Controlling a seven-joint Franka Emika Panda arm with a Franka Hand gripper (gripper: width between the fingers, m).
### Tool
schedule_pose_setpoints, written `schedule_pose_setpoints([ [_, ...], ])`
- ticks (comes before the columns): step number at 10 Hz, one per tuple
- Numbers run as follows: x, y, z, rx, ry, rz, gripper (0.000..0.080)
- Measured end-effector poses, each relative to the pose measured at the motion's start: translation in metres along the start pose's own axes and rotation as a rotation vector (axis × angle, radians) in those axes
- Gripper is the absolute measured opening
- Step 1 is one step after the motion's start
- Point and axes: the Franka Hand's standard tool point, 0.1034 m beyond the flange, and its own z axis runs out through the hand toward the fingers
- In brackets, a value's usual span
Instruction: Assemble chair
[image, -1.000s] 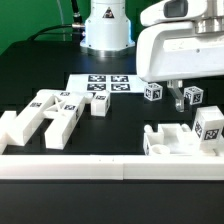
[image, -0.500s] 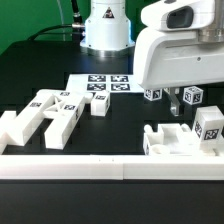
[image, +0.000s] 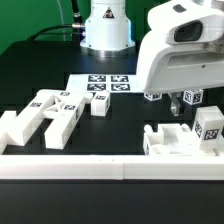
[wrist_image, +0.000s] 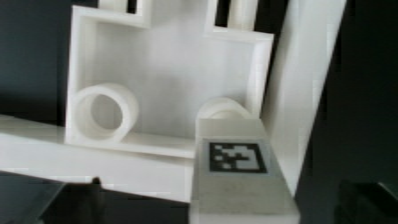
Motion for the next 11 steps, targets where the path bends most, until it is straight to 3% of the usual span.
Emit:
schedule_pose_setpoints([
  [6, 0.0044, 0.0011, 0.0027, 0.0, 0.004, -0.007, 0.0636],
  [8, 0.0044, 0.0011, 0.003, 0.0, 0.004, -0.007, 0.0291],
  [11, 0.0046, 0.0002, 0.0027, 0.003, 0.005, 0.061, 0.0295],
])
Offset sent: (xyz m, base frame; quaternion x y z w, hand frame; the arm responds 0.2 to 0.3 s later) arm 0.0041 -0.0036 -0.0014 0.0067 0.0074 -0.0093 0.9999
